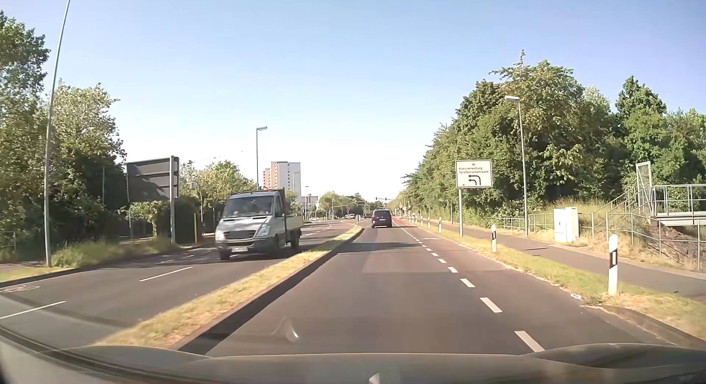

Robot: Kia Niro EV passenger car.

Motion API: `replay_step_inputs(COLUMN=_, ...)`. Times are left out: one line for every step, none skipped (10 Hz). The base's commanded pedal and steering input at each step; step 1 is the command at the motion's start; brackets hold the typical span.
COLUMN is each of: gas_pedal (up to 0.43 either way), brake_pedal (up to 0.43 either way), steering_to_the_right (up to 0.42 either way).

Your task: Follow the waypoints while adhering to traffic rules and regulations

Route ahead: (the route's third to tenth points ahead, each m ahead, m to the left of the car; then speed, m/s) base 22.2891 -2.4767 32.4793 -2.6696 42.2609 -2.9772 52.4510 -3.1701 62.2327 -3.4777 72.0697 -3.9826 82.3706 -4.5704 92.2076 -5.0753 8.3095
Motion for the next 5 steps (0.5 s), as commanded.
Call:
replay_step_inputs(gas_pedal=0.228, brake_pedal=0.0, steering_to_the_right=0.052)
replay_step_inputs(gas_pedal=0.228, brake_pedal=0.0, steering_to_the_right=0.046)
replay_step_inputs(gas_pedal=0.228, brake_pedal=0.0, steering_to_the_right=0.039)
replay_step_inputs(gas_pedal=0.228, brake_pedal=0.0, steering_to_the_right=0.031)
replay_step_inputs(gas_pedal=0.228, brake_pedal=0.0, steering_to_the_right=0.025)
